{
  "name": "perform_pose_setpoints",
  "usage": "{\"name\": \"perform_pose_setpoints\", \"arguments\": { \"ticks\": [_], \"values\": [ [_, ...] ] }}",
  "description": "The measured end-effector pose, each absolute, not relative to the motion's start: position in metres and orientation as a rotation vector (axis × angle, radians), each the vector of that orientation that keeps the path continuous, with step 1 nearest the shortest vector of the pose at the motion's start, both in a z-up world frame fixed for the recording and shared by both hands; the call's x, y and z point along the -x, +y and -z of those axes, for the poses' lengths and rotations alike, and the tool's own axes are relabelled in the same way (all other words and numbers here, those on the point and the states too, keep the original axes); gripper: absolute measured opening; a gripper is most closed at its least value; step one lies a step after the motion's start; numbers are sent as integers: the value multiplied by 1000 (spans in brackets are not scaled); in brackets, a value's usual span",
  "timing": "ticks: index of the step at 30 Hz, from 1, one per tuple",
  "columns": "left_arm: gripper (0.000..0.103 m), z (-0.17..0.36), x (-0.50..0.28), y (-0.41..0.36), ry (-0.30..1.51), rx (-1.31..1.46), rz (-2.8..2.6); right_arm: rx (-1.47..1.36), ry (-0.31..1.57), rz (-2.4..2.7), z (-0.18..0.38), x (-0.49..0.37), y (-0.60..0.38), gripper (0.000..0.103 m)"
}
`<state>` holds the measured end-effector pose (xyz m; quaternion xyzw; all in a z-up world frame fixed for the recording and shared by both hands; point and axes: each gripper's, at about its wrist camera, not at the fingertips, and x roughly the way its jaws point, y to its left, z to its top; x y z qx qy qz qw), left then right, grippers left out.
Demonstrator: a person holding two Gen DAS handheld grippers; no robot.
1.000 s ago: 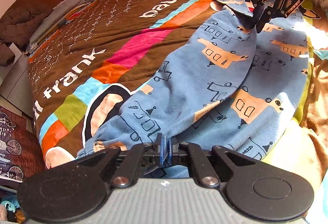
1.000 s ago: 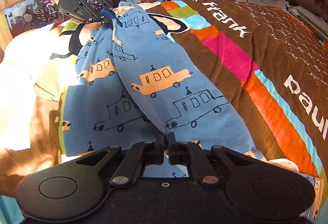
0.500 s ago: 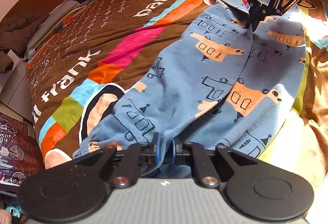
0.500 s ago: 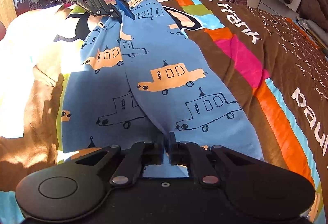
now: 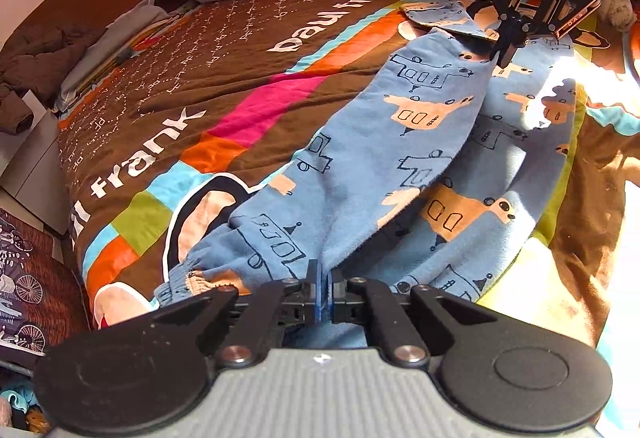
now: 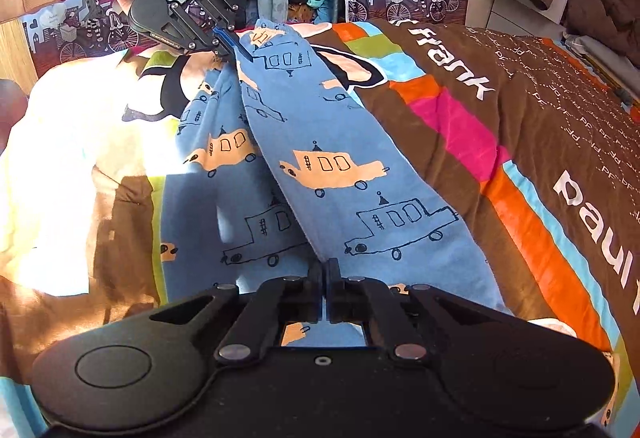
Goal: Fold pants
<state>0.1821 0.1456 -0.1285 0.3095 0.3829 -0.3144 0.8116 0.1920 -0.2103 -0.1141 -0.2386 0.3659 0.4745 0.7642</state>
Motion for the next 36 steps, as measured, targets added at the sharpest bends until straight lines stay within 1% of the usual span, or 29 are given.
{"name": "perform_pose_setpoints", "arguments": {
  "ticks": [8, 11, 12, 15, 17, 21, 25, 27, 28, 29, 30, 33, 36],
  "values": [
    [3, 132, -165, 149, 829, -638, 668, 523, 788, -1073, 105, -158, -199, 0],
    [3, 135, -163, 146, 817, -665, 650, 573, 776, -1037, 110, -153, -193, 0],
    [3, 136, -161, 145, 817, -679, 653, 606, 779, -1029, 114, -153, -191, 2],
    [3, 141, -162, 140, 823, -708, 662, 714, 779, -1014, 127, -152, -187, 15],
    [3, 143, -164, 138, 820, -716, 666, 761, 777, -1019, 133, -154, -186, 14],
    [3, 146, -169, 135, 819, -719, 669, 832, 758, -1009, 137, -158, -187, 17],
    [3, 151, -174, 132, 827, -751, 673, 978, 742, -1017, 148, -163, -184, 18],
    [3, 154, -177, 130, 832, -760, 676, 1014, 739, -1021, 153, -166, -184, 18],
    [3, 155, -178, 130, 836, -764, 678, 1023, 741, -1027, 155, -168, -184, 15],
    [3, 157, -179, 129, 842, -768, 682, 1034, 744, -1038, 157, -168, -185, 10],
    [3, 159, -179, 129, 845, -774, 685, 1035, 754, -1058, 158, -169, -186, 0],
    [2, 157, -181, 130, 851, -767, 699, 1015, 758, -1068, 155, -167, -188, 0],
    [1, 150, -179, 135, 844, -738, 699, 941, 757, -1055, 140, -166, -195, 0]
  ]
}}
